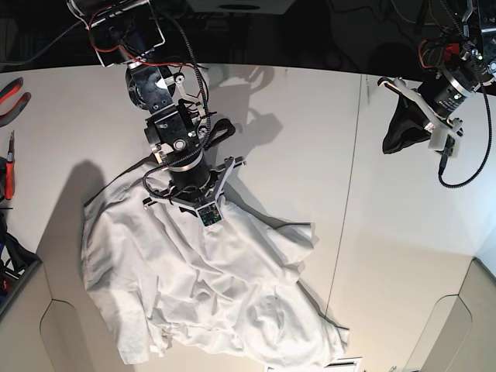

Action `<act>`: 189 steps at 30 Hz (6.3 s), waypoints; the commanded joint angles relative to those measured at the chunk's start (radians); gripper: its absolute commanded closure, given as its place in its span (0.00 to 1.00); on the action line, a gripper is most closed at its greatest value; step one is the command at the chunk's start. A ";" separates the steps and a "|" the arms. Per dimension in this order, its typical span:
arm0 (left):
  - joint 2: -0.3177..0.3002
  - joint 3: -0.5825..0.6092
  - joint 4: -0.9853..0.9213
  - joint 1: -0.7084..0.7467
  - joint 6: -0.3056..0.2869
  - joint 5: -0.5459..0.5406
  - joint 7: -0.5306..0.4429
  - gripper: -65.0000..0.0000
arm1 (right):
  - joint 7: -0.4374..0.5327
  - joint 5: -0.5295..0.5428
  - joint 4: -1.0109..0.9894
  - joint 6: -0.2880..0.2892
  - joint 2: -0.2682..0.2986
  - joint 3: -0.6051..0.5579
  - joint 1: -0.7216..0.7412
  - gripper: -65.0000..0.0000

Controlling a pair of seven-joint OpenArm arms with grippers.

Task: Layout the t-shirt on the table in an organized manner, then fold the t-shirt properly
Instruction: 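Pinch the shirt fabric with the right gripper, then lift and drag the held shirt away from the heap with the right gripper, then reach the left gripper to the shirt hem and grasp it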

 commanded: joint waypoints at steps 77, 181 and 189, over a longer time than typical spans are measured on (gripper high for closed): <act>-0.012 -0.006 0.012 -0.036 -0.006 -0.018 -0.021 1.00 | -0.367 0.117 0.778 0.270 0.185 -0.002 -0.476 1.00; 0.176 0.614 -1.326 -1.280 0.314 0.241 -0.195 0.67 | -0.458 0.288 0.102 0.347 -0.028 0.029 -0.063 0.90; 0.123 0.615 -1.337 -1.171 0.314 0.293 -0.154 0.67 | -0.562 0.409 0.393 0.444 0.024 0.029 -0.181 0.90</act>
